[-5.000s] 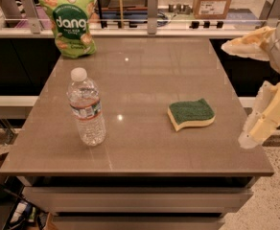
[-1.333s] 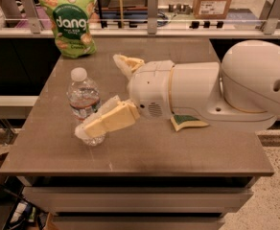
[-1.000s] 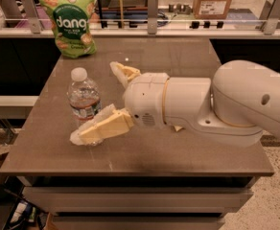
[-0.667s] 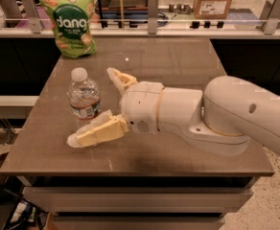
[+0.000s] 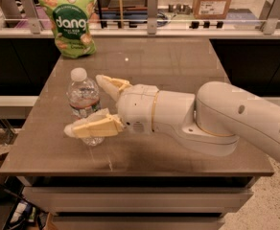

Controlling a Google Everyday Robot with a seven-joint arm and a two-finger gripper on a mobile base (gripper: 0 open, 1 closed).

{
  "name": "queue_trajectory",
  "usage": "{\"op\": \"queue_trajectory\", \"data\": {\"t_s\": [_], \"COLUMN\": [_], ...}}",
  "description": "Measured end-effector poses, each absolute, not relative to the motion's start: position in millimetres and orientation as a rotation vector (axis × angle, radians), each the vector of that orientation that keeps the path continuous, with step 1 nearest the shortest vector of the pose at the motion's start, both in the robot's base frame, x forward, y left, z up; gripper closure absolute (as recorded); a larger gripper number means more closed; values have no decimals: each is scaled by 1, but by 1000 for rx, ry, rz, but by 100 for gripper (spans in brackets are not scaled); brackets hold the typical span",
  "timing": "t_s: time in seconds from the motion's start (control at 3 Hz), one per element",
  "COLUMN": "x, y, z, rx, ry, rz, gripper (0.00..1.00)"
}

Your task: Move water bottle near green rice chip bag

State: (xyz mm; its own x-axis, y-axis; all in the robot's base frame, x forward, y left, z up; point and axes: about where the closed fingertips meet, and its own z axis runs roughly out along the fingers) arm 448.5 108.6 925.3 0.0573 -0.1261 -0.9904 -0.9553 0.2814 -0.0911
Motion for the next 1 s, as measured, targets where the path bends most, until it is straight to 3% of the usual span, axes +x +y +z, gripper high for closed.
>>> {"op": "queue_trajectory", "data": {"t_s": [1.0], "x": [444], "y": [116], "z": [930], "rx": [-1126], "ry": [1350], "rz": [876], "gripper": [88]}}
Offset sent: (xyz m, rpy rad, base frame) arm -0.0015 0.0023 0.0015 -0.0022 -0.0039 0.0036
